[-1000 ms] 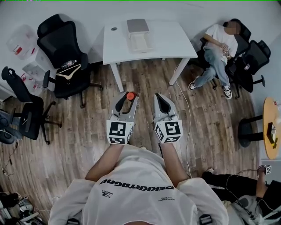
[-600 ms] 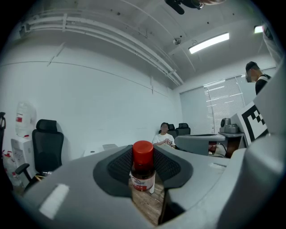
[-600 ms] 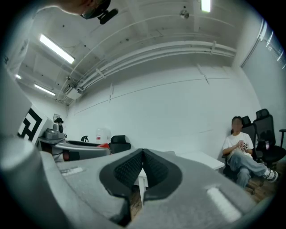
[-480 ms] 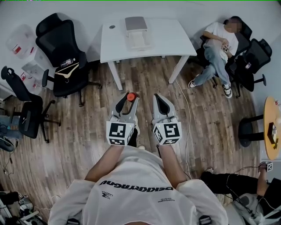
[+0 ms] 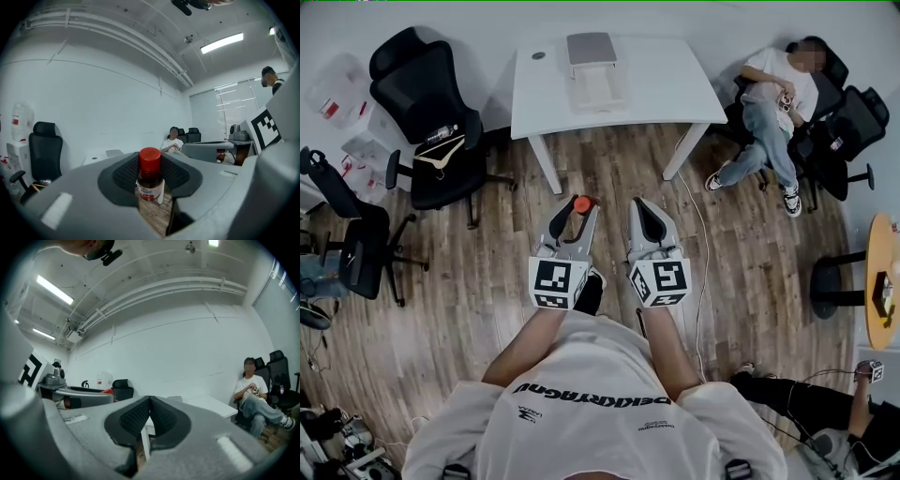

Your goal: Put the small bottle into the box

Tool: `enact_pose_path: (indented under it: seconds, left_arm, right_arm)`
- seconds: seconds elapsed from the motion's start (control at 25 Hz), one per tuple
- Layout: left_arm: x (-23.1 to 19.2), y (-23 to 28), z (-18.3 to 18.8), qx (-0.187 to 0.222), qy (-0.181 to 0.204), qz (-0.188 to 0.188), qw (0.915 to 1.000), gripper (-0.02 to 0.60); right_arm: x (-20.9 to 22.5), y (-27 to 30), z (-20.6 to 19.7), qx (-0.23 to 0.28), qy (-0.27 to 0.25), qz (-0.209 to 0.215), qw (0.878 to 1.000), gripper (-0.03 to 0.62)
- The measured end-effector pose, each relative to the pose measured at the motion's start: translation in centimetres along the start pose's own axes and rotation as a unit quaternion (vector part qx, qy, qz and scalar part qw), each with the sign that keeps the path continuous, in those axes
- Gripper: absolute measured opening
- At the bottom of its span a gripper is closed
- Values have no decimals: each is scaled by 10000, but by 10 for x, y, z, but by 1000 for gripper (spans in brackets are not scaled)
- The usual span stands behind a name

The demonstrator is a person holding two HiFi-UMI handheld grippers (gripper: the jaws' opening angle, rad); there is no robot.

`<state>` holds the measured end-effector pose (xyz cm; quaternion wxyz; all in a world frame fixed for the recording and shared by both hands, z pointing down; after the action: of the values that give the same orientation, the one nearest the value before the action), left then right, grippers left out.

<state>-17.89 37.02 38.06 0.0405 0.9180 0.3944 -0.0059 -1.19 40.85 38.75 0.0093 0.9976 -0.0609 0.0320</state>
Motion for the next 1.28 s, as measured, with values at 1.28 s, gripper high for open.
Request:
enact_pose_path:
  seconds: [1.28]
  left_arm:
    - [-156, 223, 27, -137, -259, -151, 9995, 145]
  right_arm:
    - [86, 258, 18, -357, -132, -154, 9992, 0]
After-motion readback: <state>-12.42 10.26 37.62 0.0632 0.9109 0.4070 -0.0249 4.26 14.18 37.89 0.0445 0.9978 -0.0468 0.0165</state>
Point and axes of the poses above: the fingertips, and each gripper's own axes: y forward along the fingers, x to its right, z out of its top, the point moved 9 cm from there along -y, backward along the fingers, and after that the axes turned 5 degrees about -z, right-handed, at the moved point
